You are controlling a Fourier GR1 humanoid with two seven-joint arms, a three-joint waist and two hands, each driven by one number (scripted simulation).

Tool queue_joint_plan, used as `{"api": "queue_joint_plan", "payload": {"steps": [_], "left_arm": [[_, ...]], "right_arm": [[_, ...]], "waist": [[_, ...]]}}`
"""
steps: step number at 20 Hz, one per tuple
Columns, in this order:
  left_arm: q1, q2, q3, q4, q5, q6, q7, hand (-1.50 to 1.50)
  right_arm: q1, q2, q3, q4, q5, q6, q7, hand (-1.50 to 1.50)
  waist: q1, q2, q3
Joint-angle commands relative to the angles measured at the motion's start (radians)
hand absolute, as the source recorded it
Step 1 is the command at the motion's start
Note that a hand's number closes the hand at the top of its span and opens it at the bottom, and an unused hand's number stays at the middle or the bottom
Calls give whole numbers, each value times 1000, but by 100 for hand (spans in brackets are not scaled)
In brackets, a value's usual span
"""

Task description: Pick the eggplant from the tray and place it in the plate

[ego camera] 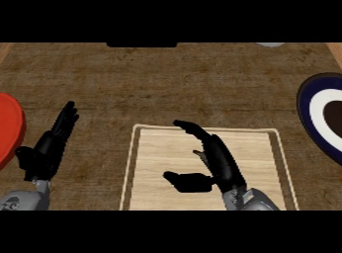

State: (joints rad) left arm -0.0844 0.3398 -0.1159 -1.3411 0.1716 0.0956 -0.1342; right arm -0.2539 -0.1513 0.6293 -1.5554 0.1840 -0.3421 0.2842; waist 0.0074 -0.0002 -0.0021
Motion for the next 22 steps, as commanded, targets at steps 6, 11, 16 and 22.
{"api": "queue_joint_plan", "payload": {"steps": [6,11,16,22], "left_arm": [[49,12,52,-37,8,-31,19,0],[32,-28,20,7,-40,-6,-25,0],[31,39,71,-8,20,-88,5,0],[42,-1,61,4,-23,-63,-24,0]], "right_arm": [[126,-81,71,-273,309,-69,211,-150],[65,-206,67,-371,344,166,446,-150],[-39,-247,82,-415,276,434,676,-150],[-65,-226,20,-402,140,612,802,-150]], "waist": [[-12,-4,2],[-16,-5,1],[0,-5,0],[-4,-1,1]]}}
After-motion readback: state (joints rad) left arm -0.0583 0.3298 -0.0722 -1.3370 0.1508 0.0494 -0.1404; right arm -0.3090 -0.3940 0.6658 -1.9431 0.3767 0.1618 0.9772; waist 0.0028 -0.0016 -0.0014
